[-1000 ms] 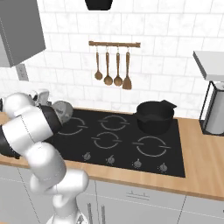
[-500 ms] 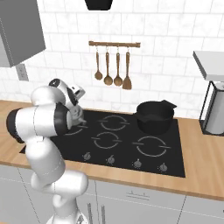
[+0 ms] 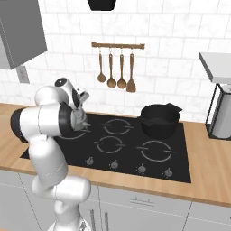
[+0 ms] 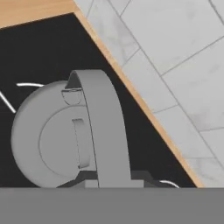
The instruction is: Pick the kettle from the counter and place it on a stove burner. Then turn the burner on.
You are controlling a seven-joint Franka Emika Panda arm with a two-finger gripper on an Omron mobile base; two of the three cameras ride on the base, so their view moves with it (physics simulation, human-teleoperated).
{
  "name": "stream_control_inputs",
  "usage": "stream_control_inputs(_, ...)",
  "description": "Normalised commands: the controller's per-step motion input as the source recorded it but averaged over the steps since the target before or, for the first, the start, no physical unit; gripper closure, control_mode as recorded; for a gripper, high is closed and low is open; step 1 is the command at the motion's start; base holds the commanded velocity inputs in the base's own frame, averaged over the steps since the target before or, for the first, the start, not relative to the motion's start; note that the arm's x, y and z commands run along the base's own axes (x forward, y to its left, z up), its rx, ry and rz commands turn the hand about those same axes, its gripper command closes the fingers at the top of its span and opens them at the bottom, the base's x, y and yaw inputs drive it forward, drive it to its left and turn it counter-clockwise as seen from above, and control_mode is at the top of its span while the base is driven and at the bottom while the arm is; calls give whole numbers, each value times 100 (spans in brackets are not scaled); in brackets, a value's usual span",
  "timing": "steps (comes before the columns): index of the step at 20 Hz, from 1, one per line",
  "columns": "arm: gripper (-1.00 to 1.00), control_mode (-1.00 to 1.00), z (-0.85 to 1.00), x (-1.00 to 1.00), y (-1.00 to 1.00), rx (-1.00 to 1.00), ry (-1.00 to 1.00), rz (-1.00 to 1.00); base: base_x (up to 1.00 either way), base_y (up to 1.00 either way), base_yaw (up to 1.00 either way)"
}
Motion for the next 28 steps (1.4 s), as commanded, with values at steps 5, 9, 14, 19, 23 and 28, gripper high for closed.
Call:
stream_control_inputs(5, 100, -100, -6, 0, 16, -3, 7, 0, 0, 0, 0)
stream_control_inputs(9, 100, -100, -36, 0, 55, -15, 14, 0, 0, 0, 0)
stream_control_inputs(14, 100, -100, -15, -3, 8, -1, 11, 1, 0, 0, 0)
stream_control_inputs(19, 100, -100, -58, -5, 13, -1, 24, 3, 0, 0, 0)
stream_control_inputs(23, 100, -100, -13, -2, 0, 0, 5, 0, 0, 0, 0)
stream_control_inputs(28, -100, -100, -2, -26, 0, 0, 0, 0, 0, 0, 0)
